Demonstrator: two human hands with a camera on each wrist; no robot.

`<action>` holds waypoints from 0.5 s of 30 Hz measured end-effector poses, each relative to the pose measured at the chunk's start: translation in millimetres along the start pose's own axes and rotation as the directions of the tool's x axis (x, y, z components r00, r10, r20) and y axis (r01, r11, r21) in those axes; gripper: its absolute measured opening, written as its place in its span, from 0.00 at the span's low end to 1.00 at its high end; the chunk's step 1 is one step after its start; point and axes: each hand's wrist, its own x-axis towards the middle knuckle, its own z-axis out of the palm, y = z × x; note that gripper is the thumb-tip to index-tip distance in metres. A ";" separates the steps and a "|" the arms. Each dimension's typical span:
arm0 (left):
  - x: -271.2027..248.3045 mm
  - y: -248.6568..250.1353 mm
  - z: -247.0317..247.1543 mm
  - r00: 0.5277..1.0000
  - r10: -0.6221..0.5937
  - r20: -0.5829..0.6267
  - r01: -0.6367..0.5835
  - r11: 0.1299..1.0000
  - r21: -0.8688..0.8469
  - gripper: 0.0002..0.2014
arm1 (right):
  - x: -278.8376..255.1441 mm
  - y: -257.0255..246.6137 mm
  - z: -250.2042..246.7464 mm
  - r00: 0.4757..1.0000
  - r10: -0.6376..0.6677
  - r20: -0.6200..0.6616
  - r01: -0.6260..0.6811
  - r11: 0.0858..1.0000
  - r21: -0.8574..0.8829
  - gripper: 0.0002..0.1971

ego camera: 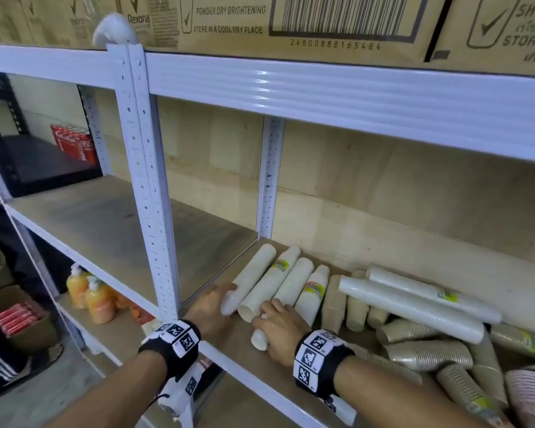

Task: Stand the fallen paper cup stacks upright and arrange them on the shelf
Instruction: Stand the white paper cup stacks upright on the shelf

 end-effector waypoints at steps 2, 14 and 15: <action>-0.5 2.7 -3.9 1.000 0.005 -0.006 -0.005 1.000 -0.004 0.33 | 0.1 1.1 -3.4 1.000 0.005 -0.015 -0.004 1.000 0.016 0.22; 7.4 67.1 -56.8 0.989 0.030 -0.145 -0.019 0.997 0.079 0.27 | -4.5 47.9 -77.3 0.883 0.222 -0.413 -0.068 0.932 0.357 0.17; 9.2 74.9 -61.6 0.986 0.045 -0.163 -0.033 0.996 0.077 0.25 | -6.3 54.2 -86.6 0.867 0.259 -0.426 -0.090 0.922 0.377 0.19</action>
